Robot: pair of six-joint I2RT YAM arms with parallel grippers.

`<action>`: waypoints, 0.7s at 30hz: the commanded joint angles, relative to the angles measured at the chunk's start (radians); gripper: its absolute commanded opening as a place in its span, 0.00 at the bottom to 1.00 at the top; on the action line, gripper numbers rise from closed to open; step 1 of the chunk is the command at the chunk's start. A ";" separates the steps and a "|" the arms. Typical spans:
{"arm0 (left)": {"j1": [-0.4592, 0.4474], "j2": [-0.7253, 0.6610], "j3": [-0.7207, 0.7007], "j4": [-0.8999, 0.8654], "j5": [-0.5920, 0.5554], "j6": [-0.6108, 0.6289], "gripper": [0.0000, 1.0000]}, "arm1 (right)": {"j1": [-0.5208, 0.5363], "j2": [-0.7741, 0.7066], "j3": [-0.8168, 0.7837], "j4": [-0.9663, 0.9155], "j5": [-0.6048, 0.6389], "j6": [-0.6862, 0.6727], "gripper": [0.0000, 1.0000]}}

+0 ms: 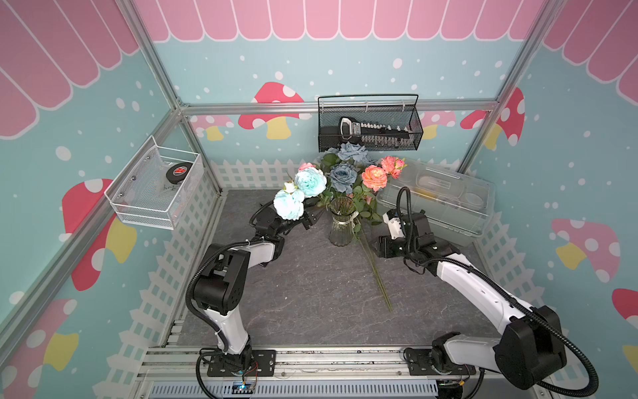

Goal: Pick out pink flowers from the vase
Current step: Pick up the flower from the vase.

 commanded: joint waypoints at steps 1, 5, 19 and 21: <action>-0.023 0.019 0.037 0.020 0.015 -0.002 0.37 | 0.002 -0.023 -0.012 -0.034 0.027 -0.015 0.74; -0.032 0.036 0.051 -0.004 -0.019 0.010 0.10 | 0.002 -0.032 -0.014 -0.036 0.029 -0.014 0.76; -0.036 -0.055 0.077 -0.205 -0.021 0.089 0.09 | 0.001 -0.058 -0.034 -0.028 0.026 -0.011 0.76; -0.036 -0.068 0.084 -0.285 -0.020 0.117 0.20 | 0.001 -0.064 -0.038 -0.023 0.026 -0.010 0.76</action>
